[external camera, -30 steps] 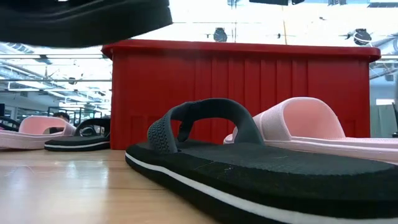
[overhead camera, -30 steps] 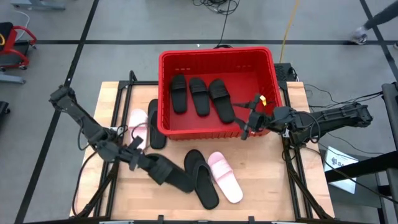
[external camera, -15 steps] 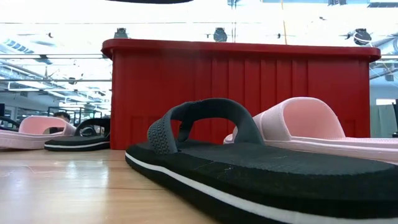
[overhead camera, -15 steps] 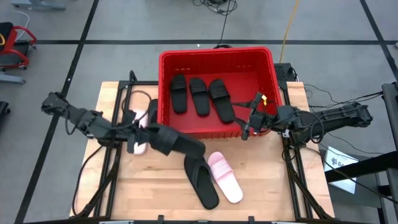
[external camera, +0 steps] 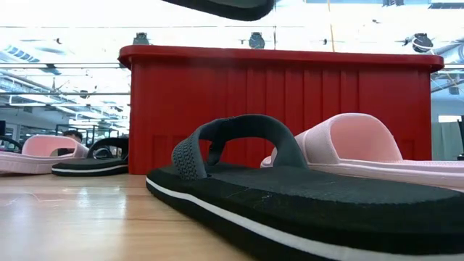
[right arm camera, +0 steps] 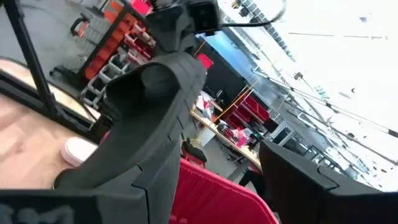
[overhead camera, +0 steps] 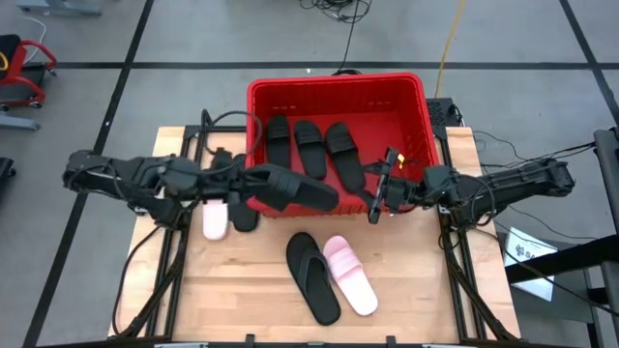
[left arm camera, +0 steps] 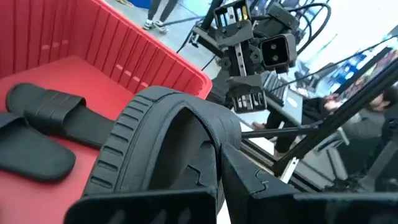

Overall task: Pick and place slides into bin
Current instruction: Put the black slide into the red bin

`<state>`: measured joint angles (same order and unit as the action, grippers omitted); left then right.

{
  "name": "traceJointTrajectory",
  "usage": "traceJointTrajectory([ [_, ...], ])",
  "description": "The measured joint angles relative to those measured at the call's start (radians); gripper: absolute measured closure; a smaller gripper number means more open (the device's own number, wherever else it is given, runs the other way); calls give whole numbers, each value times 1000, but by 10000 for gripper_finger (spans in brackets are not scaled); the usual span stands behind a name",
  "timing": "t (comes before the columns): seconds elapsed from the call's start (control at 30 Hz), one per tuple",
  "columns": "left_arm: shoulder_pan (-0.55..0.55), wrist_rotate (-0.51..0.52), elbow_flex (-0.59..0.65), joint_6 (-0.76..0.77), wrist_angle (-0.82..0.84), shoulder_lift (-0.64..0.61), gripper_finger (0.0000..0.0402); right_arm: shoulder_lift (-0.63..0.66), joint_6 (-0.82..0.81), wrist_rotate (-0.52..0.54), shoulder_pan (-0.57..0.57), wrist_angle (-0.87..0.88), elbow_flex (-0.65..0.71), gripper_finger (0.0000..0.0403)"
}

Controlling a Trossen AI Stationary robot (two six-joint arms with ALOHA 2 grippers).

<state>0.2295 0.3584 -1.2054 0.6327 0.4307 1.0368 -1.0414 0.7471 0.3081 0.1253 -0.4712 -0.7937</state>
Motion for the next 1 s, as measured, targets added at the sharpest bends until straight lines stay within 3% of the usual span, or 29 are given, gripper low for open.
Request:
traceJointTrajectory([
  [0.47, -209, -209, -49, -91, -70, 165, 402, -106, 54, -52, -27, -133, 0, 193],
  [0.77, -258, -331, -50, -123, -193, 248, 402, -153, 79, -49, -66, -127, 0, 193],
  [1.0, -259, -352, -51, -124, -206, 274, 401, -152, 79, -47, -84, -130, 0, 193],
])
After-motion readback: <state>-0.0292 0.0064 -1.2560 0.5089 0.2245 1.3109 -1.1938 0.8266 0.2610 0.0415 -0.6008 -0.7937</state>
